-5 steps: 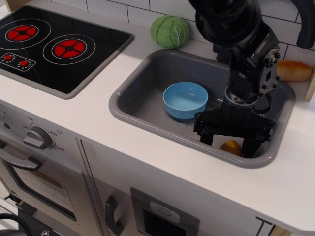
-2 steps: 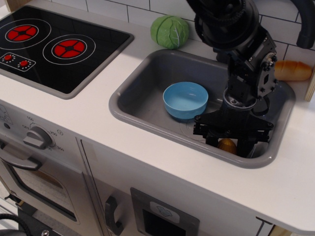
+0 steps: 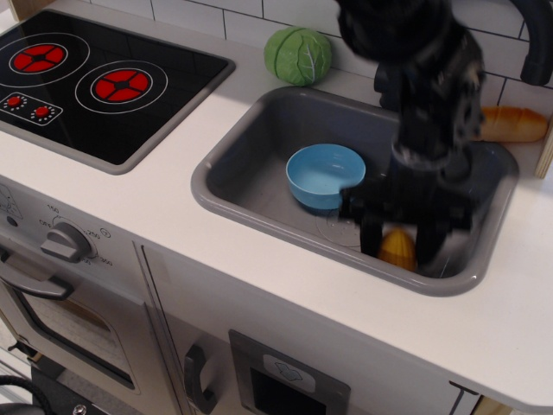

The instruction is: Put corn in bowl sink

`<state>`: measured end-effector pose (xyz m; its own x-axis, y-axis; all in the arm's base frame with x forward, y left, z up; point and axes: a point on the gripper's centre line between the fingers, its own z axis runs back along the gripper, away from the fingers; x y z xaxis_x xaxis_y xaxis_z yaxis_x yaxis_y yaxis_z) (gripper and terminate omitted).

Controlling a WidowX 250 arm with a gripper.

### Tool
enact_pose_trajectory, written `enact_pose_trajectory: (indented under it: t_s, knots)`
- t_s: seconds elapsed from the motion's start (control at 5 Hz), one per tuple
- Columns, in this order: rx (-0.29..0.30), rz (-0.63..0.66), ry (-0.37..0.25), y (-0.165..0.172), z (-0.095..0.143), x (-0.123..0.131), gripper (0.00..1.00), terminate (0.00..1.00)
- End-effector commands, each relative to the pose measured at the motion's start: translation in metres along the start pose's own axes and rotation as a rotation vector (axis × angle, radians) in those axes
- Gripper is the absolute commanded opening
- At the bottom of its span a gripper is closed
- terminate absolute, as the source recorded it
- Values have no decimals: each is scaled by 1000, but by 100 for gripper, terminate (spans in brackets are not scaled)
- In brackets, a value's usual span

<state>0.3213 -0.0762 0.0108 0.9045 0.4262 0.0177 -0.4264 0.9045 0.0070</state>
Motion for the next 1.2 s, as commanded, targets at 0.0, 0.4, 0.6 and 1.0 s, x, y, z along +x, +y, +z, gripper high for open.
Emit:
enact_pose_trajectory:
  t_s: [0.0, 0.4, 0.6, 1.0]
  knots:
    - [-73, 82, -111, 16, 51, 59, 0, 0]
    - [-43, 30, -145, 40, 42, 71, 0, 0]
    - [-45, 60, -164, 47, 40, 84, 0, 0]
    - [-28, 108, -181, 47, 34, 90, 100, 0]
